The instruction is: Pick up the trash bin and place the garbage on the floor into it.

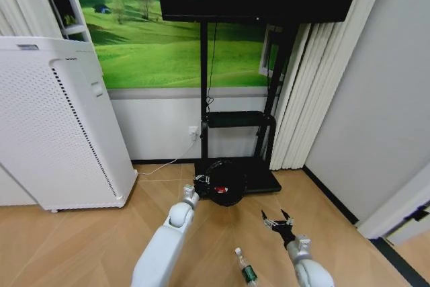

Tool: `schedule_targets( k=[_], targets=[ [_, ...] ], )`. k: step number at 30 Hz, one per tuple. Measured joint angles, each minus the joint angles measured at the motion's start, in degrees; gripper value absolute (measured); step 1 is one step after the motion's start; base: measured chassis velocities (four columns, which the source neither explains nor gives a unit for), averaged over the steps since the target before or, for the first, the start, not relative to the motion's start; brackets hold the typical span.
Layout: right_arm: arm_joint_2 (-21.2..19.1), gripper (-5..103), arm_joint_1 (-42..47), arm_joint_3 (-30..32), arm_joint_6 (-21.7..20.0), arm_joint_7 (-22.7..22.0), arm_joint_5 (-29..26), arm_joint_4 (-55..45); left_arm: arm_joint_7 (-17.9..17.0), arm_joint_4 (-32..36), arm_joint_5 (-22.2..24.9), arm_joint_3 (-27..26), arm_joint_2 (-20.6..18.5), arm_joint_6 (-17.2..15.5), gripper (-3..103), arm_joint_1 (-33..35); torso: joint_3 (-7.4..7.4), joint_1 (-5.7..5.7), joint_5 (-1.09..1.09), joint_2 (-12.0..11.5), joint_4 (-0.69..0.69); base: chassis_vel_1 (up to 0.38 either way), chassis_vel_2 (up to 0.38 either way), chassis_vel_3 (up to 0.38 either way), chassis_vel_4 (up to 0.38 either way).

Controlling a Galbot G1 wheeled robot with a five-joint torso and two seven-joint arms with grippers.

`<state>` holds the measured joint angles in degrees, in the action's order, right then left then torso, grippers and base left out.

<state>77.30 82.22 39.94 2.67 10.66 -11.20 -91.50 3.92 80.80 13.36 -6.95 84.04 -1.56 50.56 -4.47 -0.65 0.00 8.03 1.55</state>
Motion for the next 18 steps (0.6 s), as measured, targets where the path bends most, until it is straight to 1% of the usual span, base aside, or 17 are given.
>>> schedule_targets(
  k=[1, 5, 6, 7, 11, 12, 14, 15, 18],
  targets=[
    [0.0, 100, 0.1, -0.2, 0.4, 0.1, 0.3, 0.3, 0.0, 0.0, 0.0, 0.0, 0.0, 0.0, 4, 0.0, 0.00, 0.00, -0.02, 0.0, -0.01, 0.084, -0.061, -0.067, 0.042],
    [-0.4, 100, 0.4, -1.0, 0.7, 0.5, 0.7, 1.4, 0.0, 0.2, 0.0, -0.1, 0.1, 0.0, 4, 0.0, 0.00, 0.00, 0.01, 0.0, 0.00, 0.040, -0.038, -0.040, 0.042],
    [-1.1, 100, 0.7, -1.8, 0.8, 1.4, 1.3, 3.0, 0.0, 0.4, 0.0, -0.2, 0.1, 0.0, 4, 0.0, 0.00, 0.00, 0.00, 0.0, -0.02, 0.000, 0.000, 0.000, 0.000],
    [-1.1, 100, 0.7, -1.8, 0.8, 1.4, 1.3, 3.0, 0.0, 0.4, 0.0, -0.2, 0.1, 0.0, 4, 0.0, 0.00, 0.00, 0.00, 0.0, -0.02, 0.000, 0.000, 0.000, 0.000],
    [-3.6, 100, 4.4, -4.4, 2.7, 9.4, 2.9, 6.9, 0.0, 0.9, 0.0, -0.5, 0.2, 0.0, 4, 0.4, -0.01, -0.01, 0.00, 0.0, 0.00, 0.000, 0.000, 0.000, 0.000],
    [-3.6, 100, 4.4, -4.4, 2.7, 9.4, 2.9, 6.9, 0.0, 0.9, 0.0, -0.5, 0.2, 0.0, 4, 0.4, -0.01, -0.01, 0.00, 0.0, 0.00, 0.000, 0.000, 0.000, 0.000],
    [-4.1, 100, 5.2, -5.3, 4.7, 11.5, 4.1, 8.7, 0.0, 1.0, 0.0, -0.6, 0.3, 0.0, 4, 0.5, 0.00, 0.00, -0.01, 0.0, 0.00, 0.000, 0.000, 0.000, 0.000],
    [-4.1, 100, 5.2, -5.3, 4.7, 11.5, 4.1, 8.7, 0.0, 1.0, 0.0, -0.6, 0.3, 0.0, 4, 0.5, 0.00, 0.00, -0.01, 0.0, 0.00, 0.000, 0.000, 0.000, 0.000],
    [-4.4, 100, 5.6, -6.7, 8.6, 15.5, 6.5, 11.8, 0.0, 1.2, -0.2, -0.8, 0.5, 0.1, 4, 0.8, 0.00, 0.00, 0.00, 0.0, -0.01, 0.000, 0.000, 0.000, 0.000]
  ],
)
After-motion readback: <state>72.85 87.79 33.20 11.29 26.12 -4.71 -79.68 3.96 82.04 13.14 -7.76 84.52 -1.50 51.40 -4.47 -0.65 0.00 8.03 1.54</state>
